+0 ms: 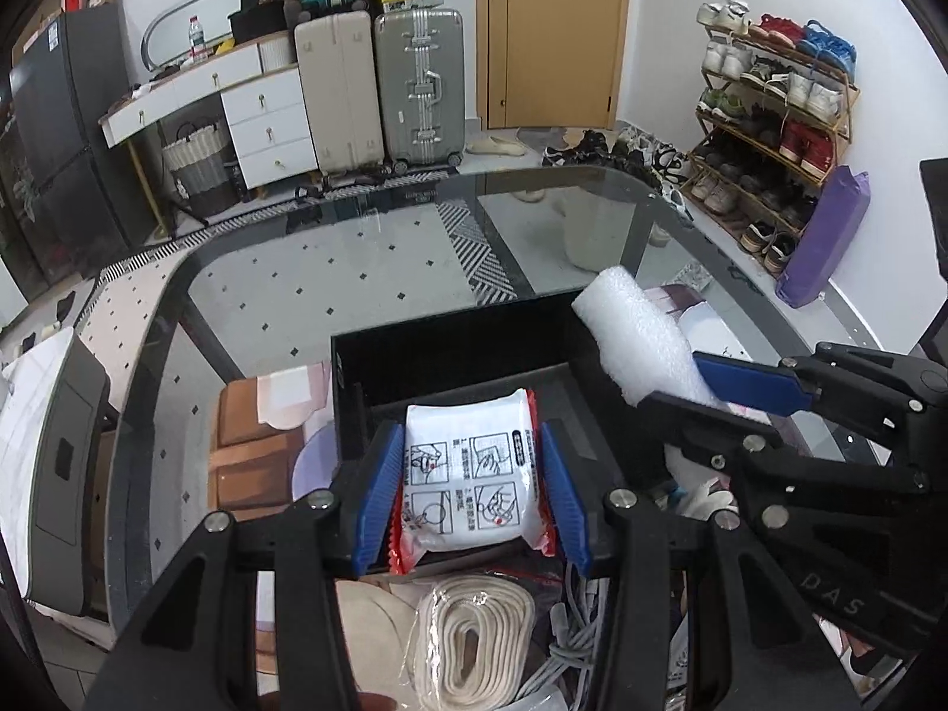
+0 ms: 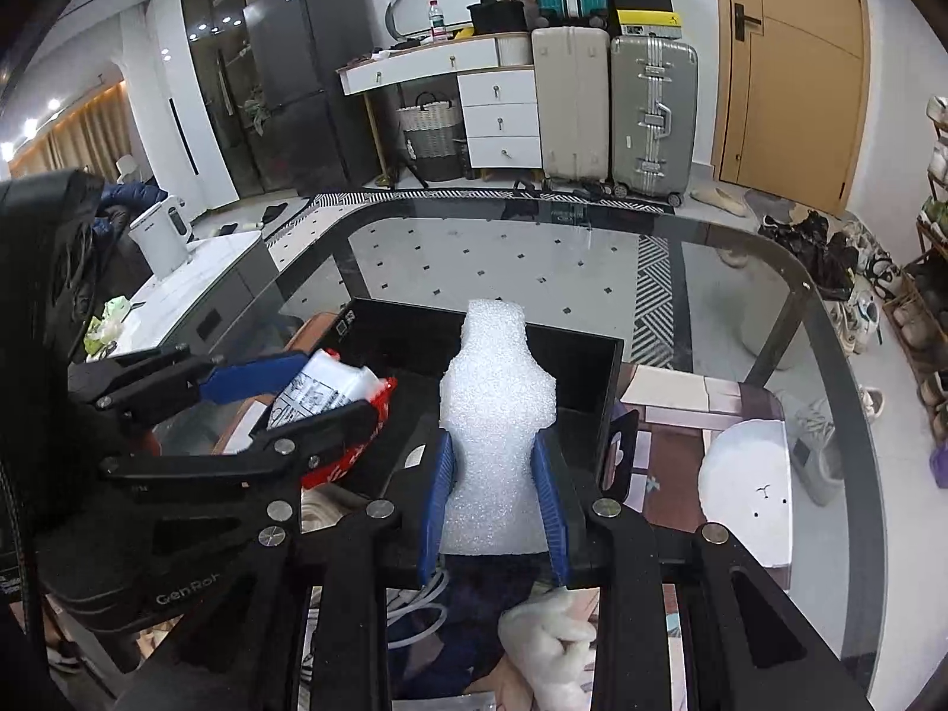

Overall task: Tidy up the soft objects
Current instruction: 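Carry foam sheet with right tool while left tool carries packet into black box, then open both tools to drop foam sheet and packet inside black box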

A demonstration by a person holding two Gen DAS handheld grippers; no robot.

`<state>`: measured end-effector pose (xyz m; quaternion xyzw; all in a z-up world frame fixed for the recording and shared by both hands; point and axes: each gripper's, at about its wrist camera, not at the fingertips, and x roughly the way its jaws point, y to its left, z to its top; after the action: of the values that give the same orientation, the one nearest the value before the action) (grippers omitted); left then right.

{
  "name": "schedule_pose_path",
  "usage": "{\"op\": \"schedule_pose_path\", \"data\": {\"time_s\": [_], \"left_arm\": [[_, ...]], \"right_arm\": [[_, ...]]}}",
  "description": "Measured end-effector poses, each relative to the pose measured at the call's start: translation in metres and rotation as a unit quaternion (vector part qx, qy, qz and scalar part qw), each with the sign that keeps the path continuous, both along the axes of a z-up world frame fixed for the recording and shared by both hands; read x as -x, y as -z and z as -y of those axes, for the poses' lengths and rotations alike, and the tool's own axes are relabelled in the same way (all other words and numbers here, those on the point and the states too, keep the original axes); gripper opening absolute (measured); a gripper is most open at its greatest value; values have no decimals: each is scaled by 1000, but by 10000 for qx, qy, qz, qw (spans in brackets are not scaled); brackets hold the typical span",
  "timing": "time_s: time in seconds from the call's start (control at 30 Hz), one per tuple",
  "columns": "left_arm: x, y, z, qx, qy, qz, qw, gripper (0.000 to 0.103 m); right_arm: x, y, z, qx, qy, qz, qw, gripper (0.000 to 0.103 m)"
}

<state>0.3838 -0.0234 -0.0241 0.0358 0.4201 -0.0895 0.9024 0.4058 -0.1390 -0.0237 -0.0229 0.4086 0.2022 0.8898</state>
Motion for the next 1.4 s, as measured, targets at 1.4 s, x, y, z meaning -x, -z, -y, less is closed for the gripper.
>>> {"op": "schedule_pose_path", "data": {"time_s": [1.4], "left_arm": [[36,-9,-19,88,-11,92,9999,84]], "right_arm": [[37,0,12,77,-239,-249,9994,48]]}}
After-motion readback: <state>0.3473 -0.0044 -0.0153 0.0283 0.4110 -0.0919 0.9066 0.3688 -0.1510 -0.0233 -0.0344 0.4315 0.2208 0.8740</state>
